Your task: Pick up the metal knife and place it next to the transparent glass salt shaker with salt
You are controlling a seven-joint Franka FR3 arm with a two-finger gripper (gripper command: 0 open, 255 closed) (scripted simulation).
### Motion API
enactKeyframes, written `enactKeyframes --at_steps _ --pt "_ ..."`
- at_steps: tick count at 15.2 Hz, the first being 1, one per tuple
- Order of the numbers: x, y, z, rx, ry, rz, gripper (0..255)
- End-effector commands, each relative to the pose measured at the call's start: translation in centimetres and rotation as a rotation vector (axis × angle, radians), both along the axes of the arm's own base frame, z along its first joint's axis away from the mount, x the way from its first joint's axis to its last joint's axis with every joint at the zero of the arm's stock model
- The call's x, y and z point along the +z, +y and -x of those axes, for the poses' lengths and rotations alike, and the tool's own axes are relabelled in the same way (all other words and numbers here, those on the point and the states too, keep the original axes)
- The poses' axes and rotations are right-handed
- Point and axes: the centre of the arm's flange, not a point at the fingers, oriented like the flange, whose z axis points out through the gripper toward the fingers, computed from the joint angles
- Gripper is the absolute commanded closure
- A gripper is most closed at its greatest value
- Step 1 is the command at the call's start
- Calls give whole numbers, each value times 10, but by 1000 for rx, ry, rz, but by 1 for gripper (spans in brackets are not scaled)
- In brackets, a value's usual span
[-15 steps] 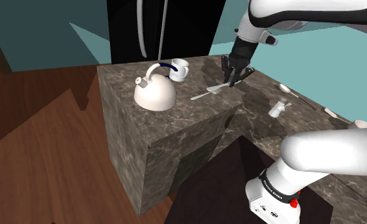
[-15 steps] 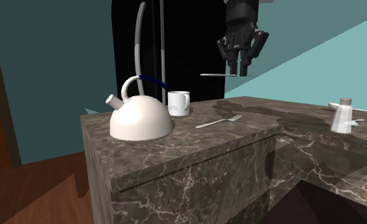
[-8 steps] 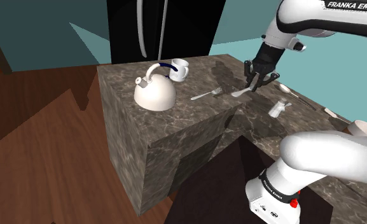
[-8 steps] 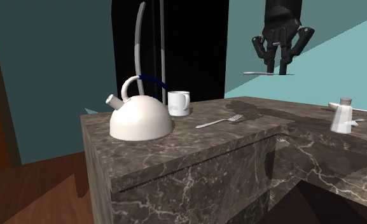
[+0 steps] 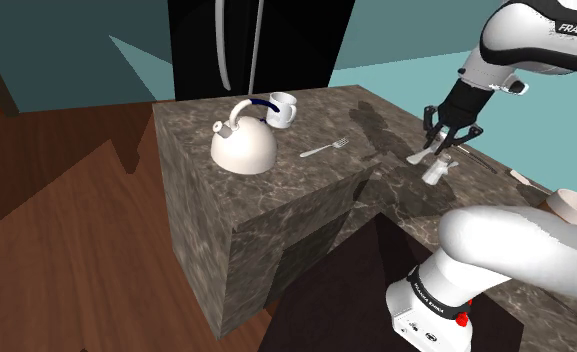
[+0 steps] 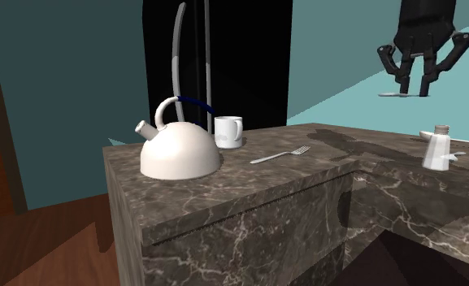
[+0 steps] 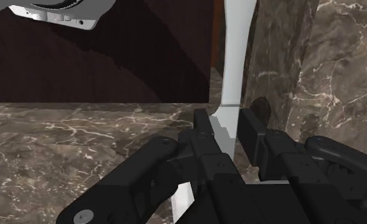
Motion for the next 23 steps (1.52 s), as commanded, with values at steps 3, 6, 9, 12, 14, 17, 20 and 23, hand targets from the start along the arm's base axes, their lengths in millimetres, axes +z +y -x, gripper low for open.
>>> enactKeyframes --at_steps 3,6,9,12,14,17,20,23 --pt "-1 -36 38 1 1 0 255" --pt "-1 -63 67 1 1 0 255" --pt "-1 -90 96 1 1 0 255" --pt "-1 -116 126 1 1 0 255" --pt "-1 -134 145 1 1 0 255" --pt "-1 -161 175 1 1 0 255" --pt "-1 -187 204 1 1 0 255" --pt "-1 -212 232 1 1 0 255"
